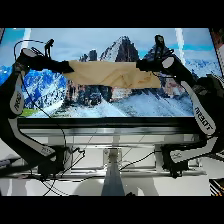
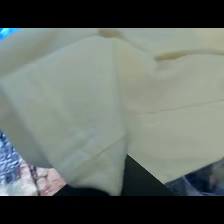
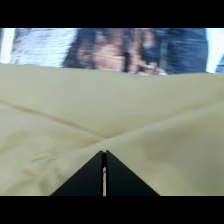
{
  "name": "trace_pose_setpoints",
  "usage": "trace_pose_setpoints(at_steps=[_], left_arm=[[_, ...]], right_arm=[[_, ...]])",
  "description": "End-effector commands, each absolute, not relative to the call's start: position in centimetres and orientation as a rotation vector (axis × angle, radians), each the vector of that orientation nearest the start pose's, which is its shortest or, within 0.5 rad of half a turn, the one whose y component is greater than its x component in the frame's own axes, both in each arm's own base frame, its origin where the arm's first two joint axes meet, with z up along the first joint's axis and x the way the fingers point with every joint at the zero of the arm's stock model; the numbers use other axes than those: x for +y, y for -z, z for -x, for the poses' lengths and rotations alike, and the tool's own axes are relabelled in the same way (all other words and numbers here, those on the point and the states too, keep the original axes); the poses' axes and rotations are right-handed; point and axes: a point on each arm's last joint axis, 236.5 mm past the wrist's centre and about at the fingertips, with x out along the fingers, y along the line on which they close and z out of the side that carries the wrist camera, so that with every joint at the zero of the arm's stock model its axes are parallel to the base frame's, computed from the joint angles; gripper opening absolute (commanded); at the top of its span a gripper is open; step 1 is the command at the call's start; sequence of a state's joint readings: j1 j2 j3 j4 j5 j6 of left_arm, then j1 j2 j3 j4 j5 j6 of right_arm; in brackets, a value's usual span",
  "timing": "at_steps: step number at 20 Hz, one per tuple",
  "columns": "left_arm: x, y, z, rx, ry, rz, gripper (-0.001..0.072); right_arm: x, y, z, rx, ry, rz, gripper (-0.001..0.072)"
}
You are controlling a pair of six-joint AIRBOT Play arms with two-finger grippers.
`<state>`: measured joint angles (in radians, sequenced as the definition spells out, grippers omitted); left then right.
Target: Fold the clothes and pants, and hang the long-sleeved shirts on hangers.
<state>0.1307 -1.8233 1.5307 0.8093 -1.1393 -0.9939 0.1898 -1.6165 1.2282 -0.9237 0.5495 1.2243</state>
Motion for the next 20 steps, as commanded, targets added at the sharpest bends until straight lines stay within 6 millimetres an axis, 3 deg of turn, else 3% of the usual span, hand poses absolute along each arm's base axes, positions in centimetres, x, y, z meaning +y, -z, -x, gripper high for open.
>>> trace_pose_setpoints(at_steps=[1, 5, 8, 10, 13, 15, 17, 20], left_arm=[[-10.3, -2.5, -49.9, 1.056, 0.671, 0.266, 0.001], [-11.8, -10.4, -43.9, 1.079, 0.764, 0.247, 0.001], [-12.4, -14.6, -40.8, 1.044, 0.806, 0.193, 0.0009], [-12.8, -16.3, -40.0, 1.005, 0.811, 0.167, 0.0009], [-13.1, -16.9, -39.7, 0.991, 0.816, 0.155, 0.0009], [-13.0, -16.6, -39.8, 0.999, 0.816, 0.16, 0.001], [-13.2, -15.8, -40.0, 1.018, 0.822, 0.168, 0.001], [-14.9, -14.4, -40.4, 1.048, 0.852, 0.167, 0.0009]], right_arm=[[22.7, 1.7, -49.8, 0.885, -0.495, -0.204, 0.0016], [29.8, 1.2, -48.0, 0.885, -0.616, -0.176, 0.0015], [37.4, 0.7, -45.6, 0.886, -0.744, -0.192, 0.0015], [42.6, 0.2, -43.2, 0.89, -0.834, -0.212, 0.0014], [49.1, -0.1, -38.8, 0.915, -0.945, -0.239, 0.0015], [51.0, -0.2, -36.7, 0.926, -0.978, -0.237, 0.0015], [50.6, 0.5, -36.3, 0.929, -0.988, -0.167, 0.0016], [45.4, 1.3, -39.8, 0.916, -0.926, 0.012, 0.0015]])
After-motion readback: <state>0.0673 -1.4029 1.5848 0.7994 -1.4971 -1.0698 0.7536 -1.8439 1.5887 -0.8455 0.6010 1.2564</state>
